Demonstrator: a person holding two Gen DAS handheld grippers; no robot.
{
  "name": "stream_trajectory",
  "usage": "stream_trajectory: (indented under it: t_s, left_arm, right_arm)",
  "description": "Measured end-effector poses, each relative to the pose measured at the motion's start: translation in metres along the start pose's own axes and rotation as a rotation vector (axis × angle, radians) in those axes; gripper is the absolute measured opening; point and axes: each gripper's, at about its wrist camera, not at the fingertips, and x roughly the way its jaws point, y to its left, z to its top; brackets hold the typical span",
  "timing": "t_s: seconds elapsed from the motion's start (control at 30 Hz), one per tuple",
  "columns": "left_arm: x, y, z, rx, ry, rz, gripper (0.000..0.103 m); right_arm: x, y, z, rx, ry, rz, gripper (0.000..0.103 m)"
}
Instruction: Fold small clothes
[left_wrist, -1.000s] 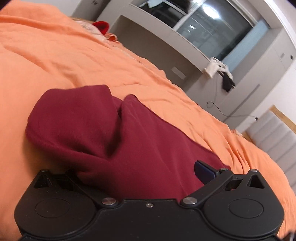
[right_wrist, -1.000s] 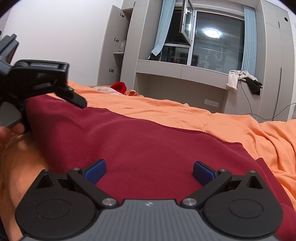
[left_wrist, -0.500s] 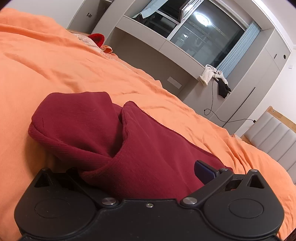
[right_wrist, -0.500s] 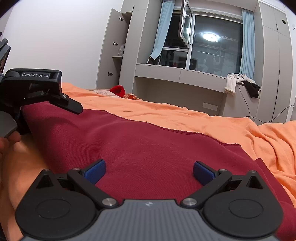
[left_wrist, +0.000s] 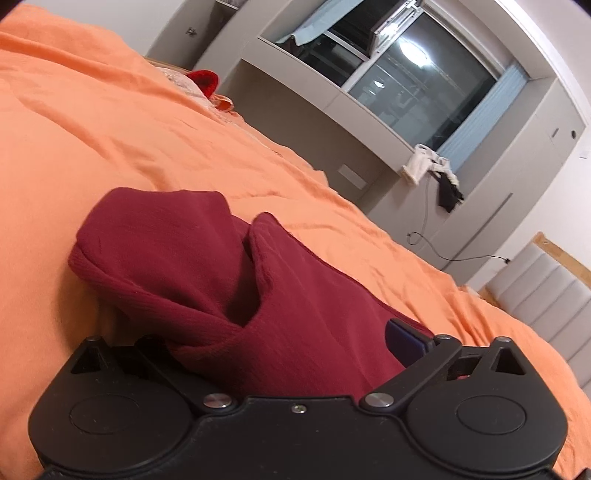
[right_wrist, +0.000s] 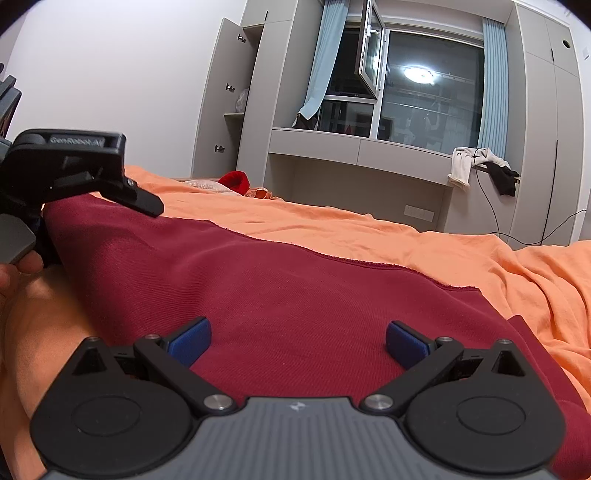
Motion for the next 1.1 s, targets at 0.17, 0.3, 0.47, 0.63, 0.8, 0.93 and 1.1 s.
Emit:
stream_trajectory:
  t_s: [0.17, 0.3, 0.47, 0.63, 0.8, 0.93, 1.1]
  left_arm:
    - [0.002, -0.005, -0.002, 0.027, -0.042, 0.050, 0.083]
    - [0.008, -0.010, 0.006, 0.062, -0.057, 0.046, 0.046]
    - [0.009, -0.021, 0.012, 0.137, -0.070, 0.051, 0.026]
    - [0.008, -0.056, 0.022, 0.212, -0.101, 0.028, 0.019]
    - [0.013, -0.115, 0.028, 0.334, -0.105, -0.033, 0.018]
    - [0.018, -0.171, 0.011, 0.492, -0.091, -0.089, 0.018]
    - [0.022, -0.226, -0.035, 0.689, -0.041, -0.179, 0.017]
  right_arm:
    - [-0.001, 0.001, 0.000, -0.007, -0.009, -0.017, 0.103]
    - [-0.003, 0.003, 0.005, -0.033, -0.006, -0.028, 0.103]
    - [-0.007, -0.020, 0.024, -0.019, 0.065, 0.056, 0.103]
    - [-0.024, -0.060, 0.038, 0.114, 0.020, -0.008, 0.103]
    - [-0.041, -0.110, 0.048, 0.219, -0.027, -0.101, 0.103]
    - [-0.053, -0.156, 0.050, 0.304, -0.033, -0.154, 0.103]
    - [-0.060, -0.209, 0.046, 0.383, -0.047, -0.232, 0.103]
